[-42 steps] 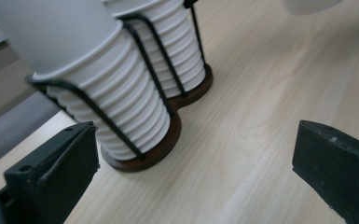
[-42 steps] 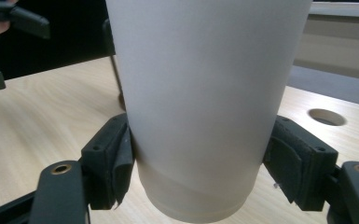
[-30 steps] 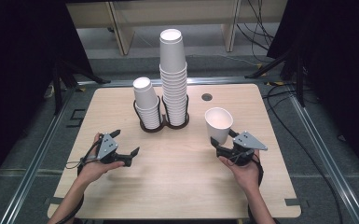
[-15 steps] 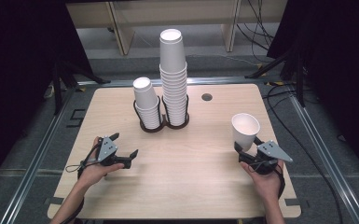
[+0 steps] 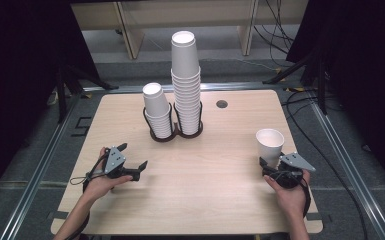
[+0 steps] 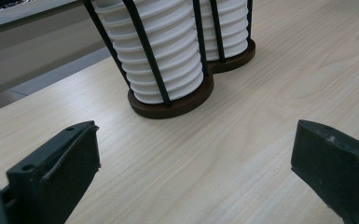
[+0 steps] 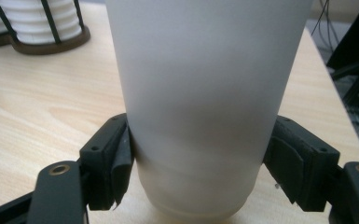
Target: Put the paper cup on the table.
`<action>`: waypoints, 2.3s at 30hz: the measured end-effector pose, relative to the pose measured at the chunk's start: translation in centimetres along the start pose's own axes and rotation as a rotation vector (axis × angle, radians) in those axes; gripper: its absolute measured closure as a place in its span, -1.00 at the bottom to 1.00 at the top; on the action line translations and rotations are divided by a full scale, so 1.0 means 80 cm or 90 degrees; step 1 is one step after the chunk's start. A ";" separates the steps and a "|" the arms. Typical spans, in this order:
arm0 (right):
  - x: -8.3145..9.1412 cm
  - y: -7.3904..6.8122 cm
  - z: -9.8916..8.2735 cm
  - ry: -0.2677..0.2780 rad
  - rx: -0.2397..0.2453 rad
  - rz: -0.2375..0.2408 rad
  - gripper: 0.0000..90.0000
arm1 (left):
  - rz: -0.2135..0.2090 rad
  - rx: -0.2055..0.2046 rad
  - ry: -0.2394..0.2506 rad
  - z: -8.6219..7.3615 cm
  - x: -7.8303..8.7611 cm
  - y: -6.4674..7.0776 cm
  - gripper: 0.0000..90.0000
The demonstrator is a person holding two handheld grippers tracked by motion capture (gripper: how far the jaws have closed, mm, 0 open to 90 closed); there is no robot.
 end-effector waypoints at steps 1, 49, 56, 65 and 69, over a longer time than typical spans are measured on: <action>-0.001 0.000 -0.001 -0.002 -0.002 -0.001 -0.38 | -0.001 0.001 0.000 0.000 0.000 0.000 -0.98; 0.012 -0.002 -0.009 -0.052 -0.026 0.000 -0.66 | 0.004 -0.002 -0.013 -0.003 0.002 0.001 -0.98; 0.018 0.000 -0.011 -0.054 -0.031 -0.001 -0.66 | -0.005 -0.009 0.002 -0.002 -0.002 0.001 -0.98; 0.023 -0.003 -0.011 -0.062 -0.036 0.006 -0.66 | -0.005 -0.008 0.003 -0.003 -0.002 0.001 -0.98; 0.024 -0.002 -0.013 -0.065 -0.032 -0.001 -0.66 | -0.005 -0.008 0.002 -0.002 -0.001 0.001 -0.98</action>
Point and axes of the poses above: each handheld gripper's, and its own axes: x roughly backward along the jaws, z roughly out of its top, y roughly to its right, the point moved 4 cm from there along -x, roughly forward along the jaws, and after that the axes turned 1 degree about -z, right-handed, at the moved point
